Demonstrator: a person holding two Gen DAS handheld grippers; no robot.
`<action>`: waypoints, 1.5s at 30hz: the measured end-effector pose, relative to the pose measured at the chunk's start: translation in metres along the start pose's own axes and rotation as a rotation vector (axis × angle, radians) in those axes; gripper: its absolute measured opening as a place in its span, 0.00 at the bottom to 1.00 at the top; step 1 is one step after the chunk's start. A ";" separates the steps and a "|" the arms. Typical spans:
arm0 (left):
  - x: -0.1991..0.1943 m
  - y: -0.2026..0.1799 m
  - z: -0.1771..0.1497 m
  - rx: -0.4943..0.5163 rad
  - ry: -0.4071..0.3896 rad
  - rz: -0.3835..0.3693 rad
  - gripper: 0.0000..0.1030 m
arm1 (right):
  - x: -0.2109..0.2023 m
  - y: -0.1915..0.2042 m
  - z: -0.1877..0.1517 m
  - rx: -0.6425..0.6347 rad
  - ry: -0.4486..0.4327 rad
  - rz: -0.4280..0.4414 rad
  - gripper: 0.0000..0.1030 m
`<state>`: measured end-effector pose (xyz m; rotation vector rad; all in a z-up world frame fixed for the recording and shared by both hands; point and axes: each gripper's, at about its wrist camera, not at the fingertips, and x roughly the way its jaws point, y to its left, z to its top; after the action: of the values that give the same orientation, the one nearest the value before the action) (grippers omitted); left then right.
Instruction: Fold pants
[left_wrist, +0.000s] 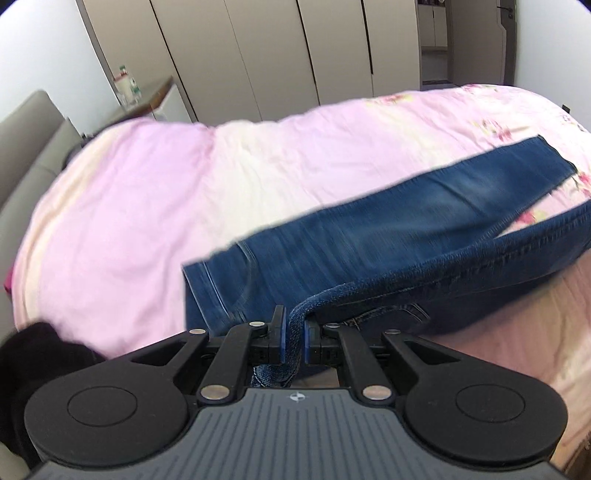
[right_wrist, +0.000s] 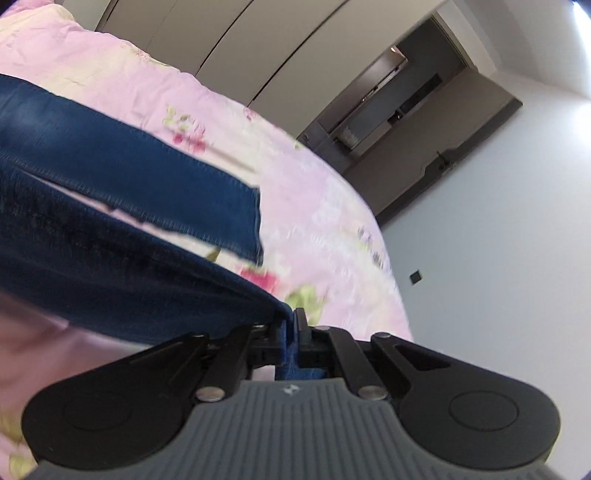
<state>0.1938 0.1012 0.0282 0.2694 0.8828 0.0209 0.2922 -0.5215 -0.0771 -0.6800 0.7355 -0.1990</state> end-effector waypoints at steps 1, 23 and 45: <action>0.003 0.002 0.010 0.014 -0.003 0.014 0.08 | 0.006 0.002 0.014 -0.028 0.000 -0.011 0.00; 0.279 0.036 0.080 0.095 0.249 0.039 0.09 | 0.260 0.145 0.203 -0.336 0.198 -0.087 0.00; 0.297 0.041 0.088 0.102 0.246 0.030 0.26 | 0.287 0.170 0.217 -0.268 0.295 -0.094 0.16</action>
<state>0.4544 0.1591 -0.1348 0.3814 1.1263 0.0378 0.6388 -0.3948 -0.2258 -0.9539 1.0251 -0.2939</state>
